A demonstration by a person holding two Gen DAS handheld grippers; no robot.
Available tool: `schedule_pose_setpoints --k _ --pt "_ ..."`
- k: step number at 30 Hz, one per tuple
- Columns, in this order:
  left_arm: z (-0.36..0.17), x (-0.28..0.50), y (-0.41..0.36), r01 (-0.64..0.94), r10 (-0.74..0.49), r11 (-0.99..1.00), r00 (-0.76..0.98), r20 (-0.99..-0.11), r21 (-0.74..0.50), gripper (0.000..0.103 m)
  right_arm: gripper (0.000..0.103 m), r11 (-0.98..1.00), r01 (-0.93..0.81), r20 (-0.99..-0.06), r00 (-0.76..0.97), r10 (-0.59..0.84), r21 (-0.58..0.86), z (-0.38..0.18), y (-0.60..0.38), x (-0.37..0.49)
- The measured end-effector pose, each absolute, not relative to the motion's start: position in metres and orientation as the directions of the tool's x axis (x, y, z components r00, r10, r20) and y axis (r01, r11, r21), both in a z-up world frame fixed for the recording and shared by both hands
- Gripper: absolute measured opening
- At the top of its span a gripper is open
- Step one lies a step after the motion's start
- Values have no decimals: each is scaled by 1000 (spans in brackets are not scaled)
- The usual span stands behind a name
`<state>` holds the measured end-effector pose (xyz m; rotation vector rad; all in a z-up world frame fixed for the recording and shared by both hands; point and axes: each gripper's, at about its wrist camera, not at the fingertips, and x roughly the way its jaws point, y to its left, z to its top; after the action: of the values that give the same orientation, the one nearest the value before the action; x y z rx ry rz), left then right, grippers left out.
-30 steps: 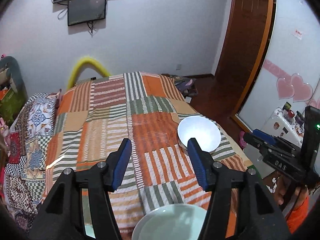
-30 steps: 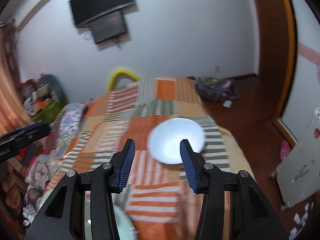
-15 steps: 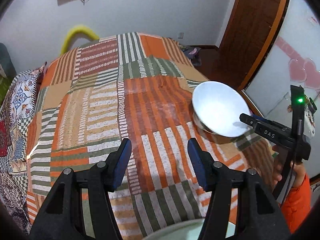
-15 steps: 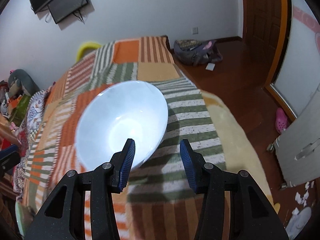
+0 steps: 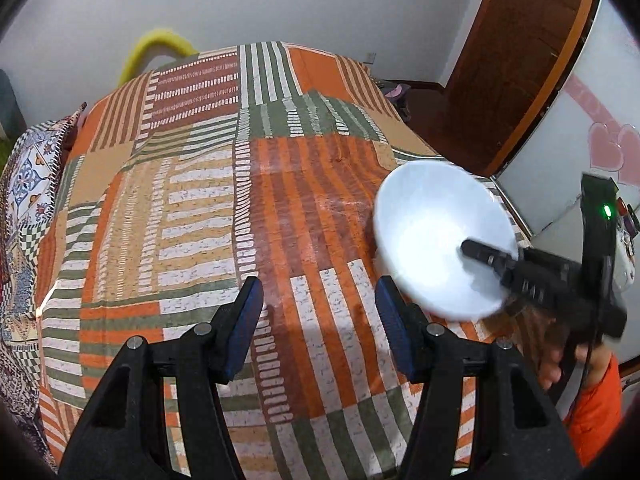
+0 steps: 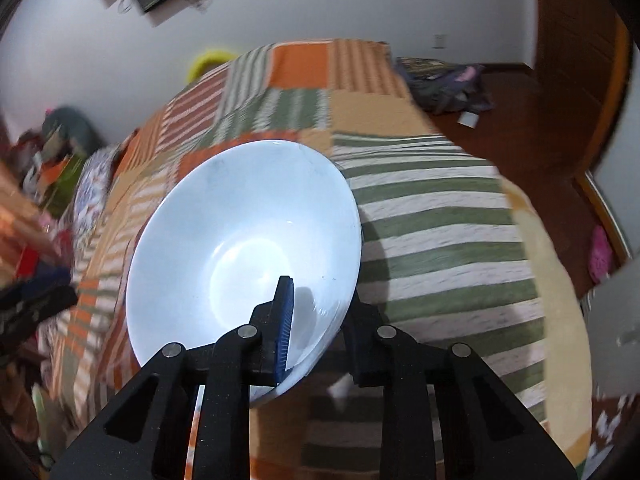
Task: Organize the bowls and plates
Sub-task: 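Grasp the spotted white bowl rim with both tools and lift it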
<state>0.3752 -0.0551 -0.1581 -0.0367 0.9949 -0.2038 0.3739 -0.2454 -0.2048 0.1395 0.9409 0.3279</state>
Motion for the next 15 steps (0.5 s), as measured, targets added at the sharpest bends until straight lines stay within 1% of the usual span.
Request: schedule_pose_setpoints --k 5,8,10,13,15 --pt "-171 386 -56 133 -181 982 499 -847 -131 58 21 911 -309 -774 491 399 273 -206 -224 356" --pt "-182 391 -54 120 -178 983 476 -862 -137 58 21 904 -347 -783 476 399 249 -208 -216 346" --pt "-189 392 -53 114 -179 983 452 -874 -142 58 24 903 -335 -788 463 406 268 -210 -218 343" --pt "-195 392 -56 126 -181 982 431 -884 -140 58 25 901 -296 -784 453 424 317 -209 -226 342" --pt "-195 391 -59 136 -180 982 431 -884 -133 55 26 902 -276 -778 460 427 332 -209 -230 341"
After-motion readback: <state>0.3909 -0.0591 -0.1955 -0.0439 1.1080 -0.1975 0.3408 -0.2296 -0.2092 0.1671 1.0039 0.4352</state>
